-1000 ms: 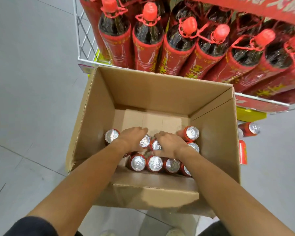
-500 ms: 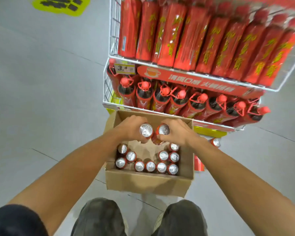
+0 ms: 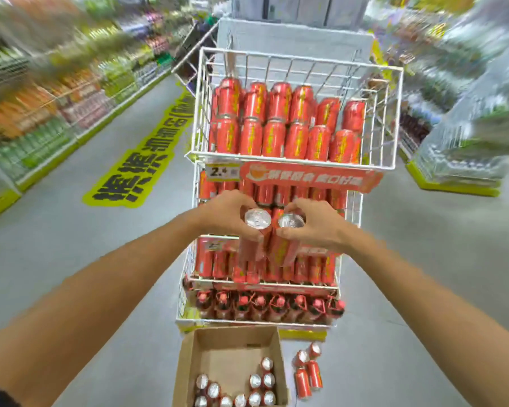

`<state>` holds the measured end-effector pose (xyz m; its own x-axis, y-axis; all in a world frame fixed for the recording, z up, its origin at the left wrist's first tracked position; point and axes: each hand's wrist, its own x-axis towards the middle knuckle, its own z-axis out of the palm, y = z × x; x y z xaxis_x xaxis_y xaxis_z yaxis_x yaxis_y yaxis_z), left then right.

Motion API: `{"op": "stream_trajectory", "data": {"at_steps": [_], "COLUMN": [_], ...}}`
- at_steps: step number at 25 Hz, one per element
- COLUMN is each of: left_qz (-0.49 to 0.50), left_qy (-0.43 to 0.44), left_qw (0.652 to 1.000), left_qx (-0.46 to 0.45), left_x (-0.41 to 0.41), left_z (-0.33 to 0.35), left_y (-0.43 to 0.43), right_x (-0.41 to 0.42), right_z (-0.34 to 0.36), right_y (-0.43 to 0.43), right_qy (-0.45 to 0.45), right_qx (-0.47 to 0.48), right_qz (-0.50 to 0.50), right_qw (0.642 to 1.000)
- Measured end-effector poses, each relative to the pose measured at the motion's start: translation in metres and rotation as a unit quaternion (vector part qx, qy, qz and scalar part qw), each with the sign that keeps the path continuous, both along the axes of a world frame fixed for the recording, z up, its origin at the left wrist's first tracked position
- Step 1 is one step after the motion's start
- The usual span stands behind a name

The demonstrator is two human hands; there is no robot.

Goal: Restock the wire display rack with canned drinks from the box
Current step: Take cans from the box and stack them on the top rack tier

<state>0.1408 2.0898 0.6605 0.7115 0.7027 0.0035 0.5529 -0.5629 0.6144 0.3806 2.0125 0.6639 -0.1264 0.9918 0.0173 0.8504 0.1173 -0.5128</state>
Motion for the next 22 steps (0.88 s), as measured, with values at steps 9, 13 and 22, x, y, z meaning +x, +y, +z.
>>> {"op": "stream_trajectory", "data": {"at_steps": [9,13,22], "left_qz": [0.076,0.18,0.27], "left_qy": [-0.175,-0.226,-0.18], "left_qw": [0.98,0.957,0.945], "left_qx": [0.05,0.017,0.031], "left_x": [0.115,0.174,0.267], "left_z": [0.118,0.126,0.133], "left_y": [0.086,0.151,0.243], "right_x": [0.099,0.147,0.23], "right_z": [0.125,0.142,0.132], "right_y": [0.077,0.144,0.26], "right_qy": [0.067,0.107,0.163], "right_qx": [0.195,0.217,0.183], "right_qz": [-0.083,-0.104,-0.15], "right_qw": [0.975,0.965,0.958]}}
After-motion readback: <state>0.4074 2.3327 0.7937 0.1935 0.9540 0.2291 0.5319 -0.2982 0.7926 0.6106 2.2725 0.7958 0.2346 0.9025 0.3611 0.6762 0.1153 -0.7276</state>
